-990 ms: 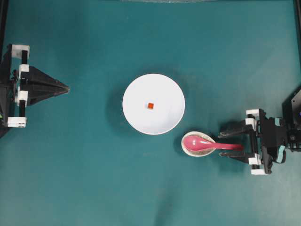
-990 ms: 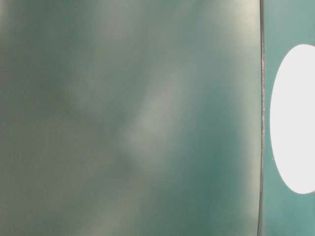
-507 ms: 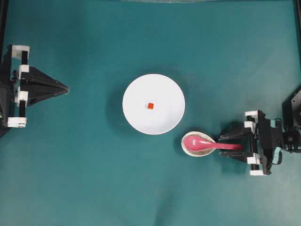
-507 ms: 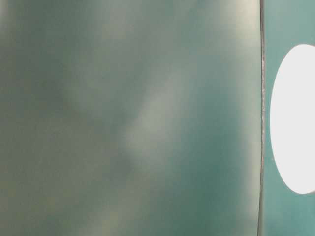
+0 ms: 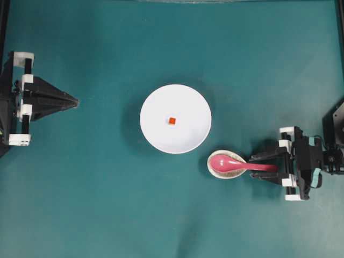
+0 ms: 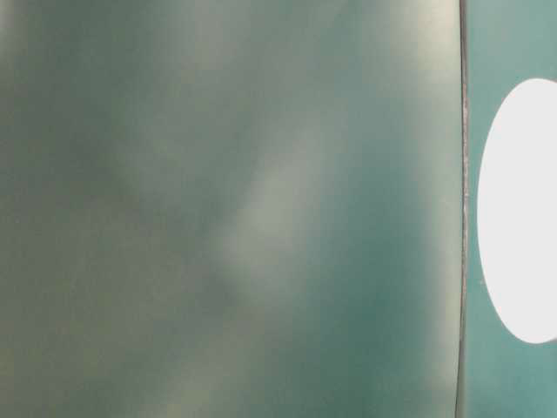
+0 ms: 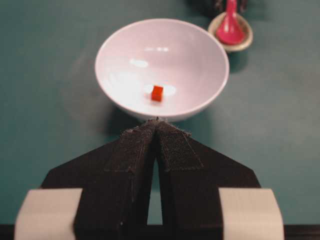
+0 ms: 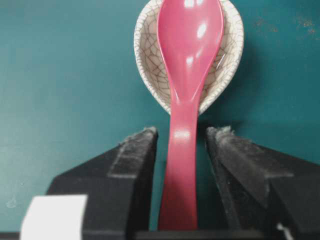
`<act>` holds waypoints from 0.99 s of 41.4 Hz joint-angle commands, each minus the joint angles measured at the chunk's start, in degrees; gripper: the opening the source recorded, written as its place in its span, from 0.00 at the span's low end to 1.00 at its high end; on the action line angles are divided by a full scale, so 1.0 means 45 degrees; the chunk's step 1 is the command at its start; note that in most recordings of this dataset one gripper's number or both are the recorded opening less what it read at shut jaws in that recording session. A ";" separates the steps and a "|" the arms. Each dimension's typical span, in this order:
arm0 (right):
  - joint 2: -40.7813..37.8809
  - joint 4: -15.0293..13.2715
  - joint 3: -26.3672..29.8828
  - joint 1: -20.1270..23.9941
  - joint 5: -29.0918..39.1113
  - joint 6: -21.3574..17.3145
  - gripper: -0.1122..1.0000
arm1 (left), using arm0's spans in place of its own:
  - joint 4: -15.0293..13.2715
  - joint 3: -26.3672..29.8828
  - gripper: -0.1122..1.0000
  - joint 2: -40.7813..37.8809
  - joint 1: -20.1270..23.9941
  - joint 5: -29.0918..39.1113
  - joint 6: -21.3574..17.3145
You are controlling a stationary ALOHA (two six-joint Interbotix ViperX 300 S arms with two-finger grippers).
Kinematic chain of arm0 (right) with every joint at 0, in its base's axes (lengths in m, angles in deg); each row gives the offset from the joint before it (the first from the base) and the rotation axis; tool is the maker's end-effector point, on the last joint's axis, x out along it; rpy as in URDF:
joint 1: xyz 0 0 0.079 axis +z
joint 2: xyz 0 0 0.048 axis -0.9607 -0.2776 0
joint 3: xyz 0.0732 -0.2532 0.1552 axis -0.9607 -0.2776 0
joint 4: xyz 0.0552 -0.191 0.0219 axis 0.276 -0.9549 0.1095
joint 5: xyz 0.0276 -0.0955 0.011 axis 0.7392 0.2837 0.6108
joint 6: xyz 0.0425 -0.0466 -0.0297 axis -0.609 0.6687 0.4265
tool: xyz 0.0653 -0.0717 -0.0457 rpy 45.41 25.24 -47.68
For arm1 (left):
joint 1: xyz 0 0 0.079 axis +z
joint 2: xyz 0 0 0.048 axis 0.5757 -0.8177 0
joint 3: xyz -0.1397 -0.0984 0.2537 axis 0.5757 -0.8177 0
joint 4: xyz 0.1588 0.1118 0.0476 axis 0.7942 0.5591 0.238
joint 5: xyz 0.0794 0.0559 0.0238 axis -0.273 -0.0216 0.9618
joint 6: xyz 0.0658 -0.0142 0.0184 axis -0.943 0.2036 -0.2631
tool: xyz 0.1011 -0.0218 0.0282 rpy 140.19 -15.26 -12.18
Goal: Grip the spoon and scoop the red block from the bowl with right arm.
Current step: 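Close the right gripper on the pink spoon's handle end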
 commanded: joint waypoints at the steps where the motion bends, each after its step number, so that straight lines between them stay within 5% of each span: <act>1: 0.0078 0.0020 0.0098 0.0059 -0.0098 0.0020 0.52 | 0.0039 0.0176 0.10 -0.0059 0.0039 0.0000 0.0000; 31: 0.0078 0.0000 0.0098 0.0059 -0.0449 0.0020 0.47 | 0.0020 0.0117 0.10 -0.0059 0.0039 -0.0020 0.0000; 41: 0.0078 0.0000 0.0078 0.0059 -0.0449 0.0020 0.32 | 0.0039 0.0098 0.10 -0.0059 0.0020 -0.0020 0.0000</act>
